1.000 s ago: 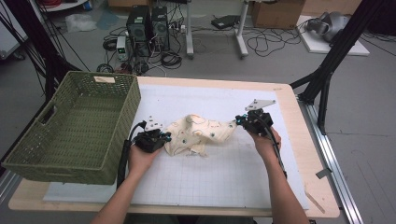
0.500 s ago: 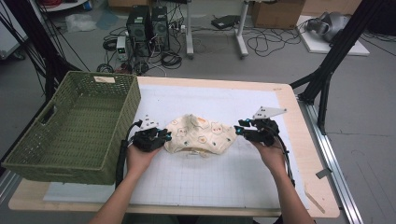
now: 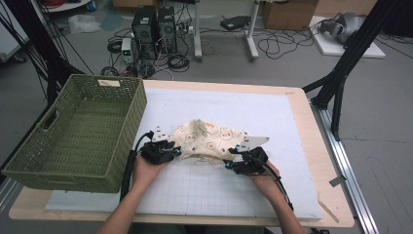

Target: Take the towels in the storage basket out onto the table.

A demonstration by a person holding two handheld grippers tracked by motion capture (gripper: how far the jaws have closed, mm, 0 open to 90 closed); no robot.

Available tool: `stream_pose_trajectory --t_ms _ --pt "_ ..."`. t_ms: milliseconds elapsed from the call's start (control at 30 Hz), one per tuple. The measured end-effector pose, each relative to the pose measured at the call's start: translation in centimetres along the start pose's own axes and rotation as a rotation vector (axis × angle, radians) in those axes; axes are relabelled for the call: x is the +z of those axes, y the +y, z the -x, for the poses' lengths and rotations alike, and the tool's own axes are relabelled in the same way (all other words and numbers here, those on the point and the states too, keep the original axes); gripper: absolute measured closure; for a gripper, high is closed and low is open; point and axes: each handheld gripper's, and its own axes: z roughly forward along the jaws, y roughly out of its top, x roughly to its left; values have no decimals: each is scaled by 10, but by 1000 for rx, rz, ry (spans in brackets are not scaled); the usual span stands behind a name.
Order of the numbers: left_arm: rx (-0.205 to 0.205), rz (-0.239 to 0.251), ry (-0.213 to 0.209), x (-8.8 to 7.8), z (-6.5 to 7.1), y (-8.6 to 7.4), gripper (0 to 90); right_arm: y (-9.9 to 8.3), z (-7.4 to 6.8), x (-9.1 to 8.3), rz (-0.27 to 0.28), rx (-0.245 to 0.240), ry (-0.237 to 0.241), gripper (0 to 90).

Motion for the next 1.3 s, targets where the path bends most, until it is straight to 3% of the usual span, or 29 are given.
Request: stream_pose_trajectory --t_ms 167,267,467,633,800,933,1133,1300 --pt "13 1 3 1 0 1 877 -1 5 14 -18 11 0 755" --pt "27 0 -8 0 1 1 890 0 8 10 9 14 20 850" --pt "39 75 -29 -18 9 6 895 2 4 -20 63 7 42 863" --pt "68 142 -31 -38 18 12 895 8 -4 -51 62 -27 54 864" --pt "72 184 -27 -46 21 21 895 19 0 -72 42 -29 51 863" --pt "35 192 12 -33 17 23 894 28 20 -63 3 10 19 863" --pt "0 147 36 -8 8 20 894 23 60 -24 -76 95 -19 862" --pt "6 59 46 16 4 14 894 16 74 2 -106 117 -49 853"
